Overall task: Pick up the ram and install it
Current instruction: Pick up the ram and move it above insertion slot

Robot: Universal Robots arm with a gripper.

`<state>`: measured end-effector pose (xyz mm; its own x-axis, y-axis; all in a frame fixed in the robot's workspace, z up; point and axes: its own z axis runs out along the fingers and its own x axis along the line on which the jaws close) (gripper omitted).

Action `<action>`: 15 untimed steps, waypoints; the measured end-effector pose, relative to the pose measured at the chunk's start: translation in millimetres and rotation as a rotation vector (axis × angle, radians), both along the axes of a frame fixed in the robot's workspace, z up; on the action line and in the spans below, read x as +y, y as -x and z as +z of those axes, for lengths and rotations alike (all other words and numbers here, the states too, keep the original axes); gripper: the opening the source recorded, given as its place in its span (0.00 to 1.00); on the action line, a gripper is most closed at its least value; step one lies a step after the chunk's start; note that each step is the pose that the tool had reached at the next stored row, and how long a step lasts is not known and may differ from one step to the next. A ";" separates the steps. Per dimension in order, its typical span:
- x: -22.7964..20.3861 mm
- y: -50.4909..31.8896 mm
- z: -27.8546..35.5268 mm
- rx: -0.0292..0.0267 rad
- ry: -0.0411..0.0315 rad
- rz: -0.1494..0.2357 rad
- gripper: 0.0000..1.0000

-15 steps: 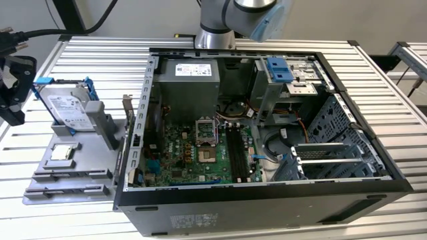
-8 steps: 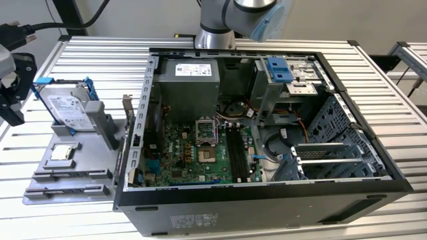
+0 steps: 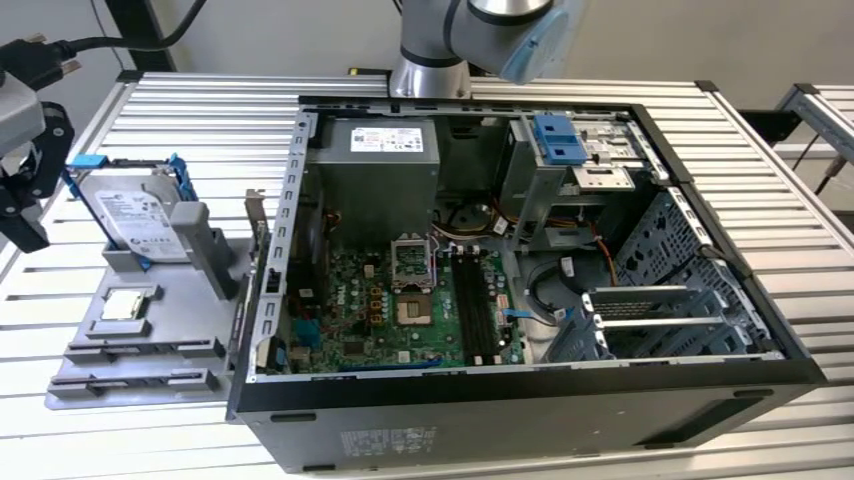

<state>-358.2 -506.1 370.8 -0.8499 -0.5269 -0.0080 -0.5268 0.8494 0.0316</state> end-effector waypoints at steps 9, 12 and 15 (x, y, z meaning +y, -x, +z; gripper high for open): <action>0.0 0.0 0.0 -0.0001 0.0000 0.129 0.00; 0.0 0.0 0.0 -0.0001 0.0000 0.173 0.00; 0.0 0.0 0.0 -0.0001 -0.0002 0.209 0.00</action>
<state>-358.3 -506.1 370.8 -0.7218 -0.6920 -0.0081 -0.6919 0.7213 0.0317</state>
